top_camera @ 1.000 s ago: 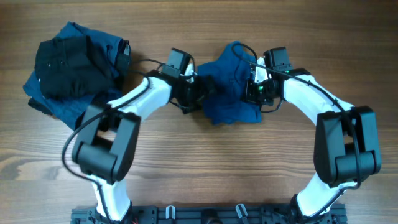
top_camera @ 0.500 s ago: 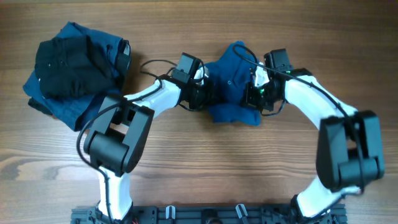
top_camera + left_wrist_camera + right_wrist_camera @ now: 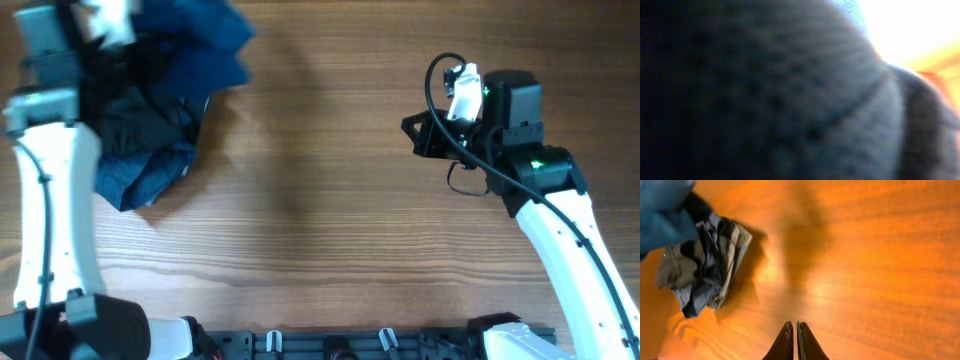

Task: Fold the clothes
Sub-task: 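Carry the polo bundle left with the left gripper onto the clothes pile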

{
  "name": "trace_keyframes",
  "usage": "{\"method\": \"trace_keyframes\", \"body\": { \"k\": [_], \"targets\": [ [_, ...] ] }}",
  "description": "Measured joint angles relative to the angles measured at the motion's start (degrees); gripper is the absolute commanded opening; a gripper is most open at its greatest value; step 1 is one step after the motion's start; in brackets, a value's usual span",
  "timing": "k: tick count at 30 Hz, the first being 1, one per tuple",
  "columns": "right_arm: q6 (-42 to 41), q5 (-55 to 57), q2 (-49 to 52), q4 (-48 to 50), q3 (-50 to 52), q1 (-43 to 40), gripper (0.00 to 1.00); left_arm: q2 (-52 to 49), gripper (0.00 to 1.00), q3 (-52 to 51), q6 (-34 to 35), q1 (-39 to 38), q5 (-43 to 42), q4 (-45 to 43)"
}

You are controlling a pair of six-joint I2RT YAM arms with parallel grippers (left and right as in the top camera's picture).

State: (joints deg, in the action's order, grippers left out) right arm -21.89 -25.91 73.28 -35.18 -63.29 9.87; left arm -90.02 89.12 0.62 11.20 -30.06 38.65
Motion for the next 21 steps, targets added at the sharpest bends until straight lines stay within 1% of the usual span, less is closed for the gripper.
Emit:
{"method": "trace_keyframes", "body": {
  "k": [1,3,4,5,6,7,8,9,11,13,16,18,20,21],
  "targets": [
    [0.0,0.0,0.0,-0.9,0.0,0.0,0.04,-1.0,0.04,0.0,-2.3,4.9,1.0,1.7],
    [-0.2,0.0,0.0,-1.8,0.0,0.0,0.04,-3.6,0.04,-0.1,-5.0,11.2,2.3,4.5],
    [-0.2,0.0,0.0,-1.8,0.0,0.0,0.04,-5.3,0.12,-0.2,-6.2,13.8,2.9,6.7],
    [-0.4,0.0,0.0,-1.6,0.0,0.0,0.04,-6.5,0.21,-0.3,-6.9,15.0,3.1,8.7],
    [-0.8,0.0,0.0,-1.6,0.0,0.0,0.04,-8.1,0.57,-0.3,-7.7,16.2,3.5,11.6],
    [-1.3,0.0,0.0,-1.6,0.0,0.0,0.04,-9.9,0.8,-0.3,-7.9,17.0,4.6,14.3],
    [-1.5,0.0,0.0,-1.6,0.0,0.0,0.04,-10.9,0.92,-0.3,-5.8,17.2,6.2,15.5],
    [-1.9,-0.2,0.0,-1.6,0.0,0.0,0.04,-11.4,1.0,-0.3,-2.8,17.3,8.6,17.4],
    [-2.3,-0.3,0.0,-1.7,0.0,0.0,0.04,-11.8,1.0,-0.3,3.1,18.5,13.0,21.4],
    [-2.3,-0.3,0.0,-1.7,0.0,0.0,0.04,-11.7,1.0,-0.3,6.0,20.1,14.5,22.7],
    [-2.3,-0.7,-0.2,-1.6,0.0,0.0,0.04,-11.1,1.0,1.4,10.1,23.3,16.2,30.1],
    [-2.3,-0.7,-0.9,-1.6,0.0,0.0,0.04,-10.0,1.0,5.4,11.2,25.8,17.2,36.0],
    [-2.1,-0.9,-2.3,-1.6,0.0,0.0,0.05,-7.6,1.0,10.4,11.8,28.3,18.1,39.8],
    [-1.7,-1.1,-3.4,-1.6,0.0,0.0,0.05,-5.0,1.0,14.2,12.2,29.6,18.3,42.0]
  ]
}}
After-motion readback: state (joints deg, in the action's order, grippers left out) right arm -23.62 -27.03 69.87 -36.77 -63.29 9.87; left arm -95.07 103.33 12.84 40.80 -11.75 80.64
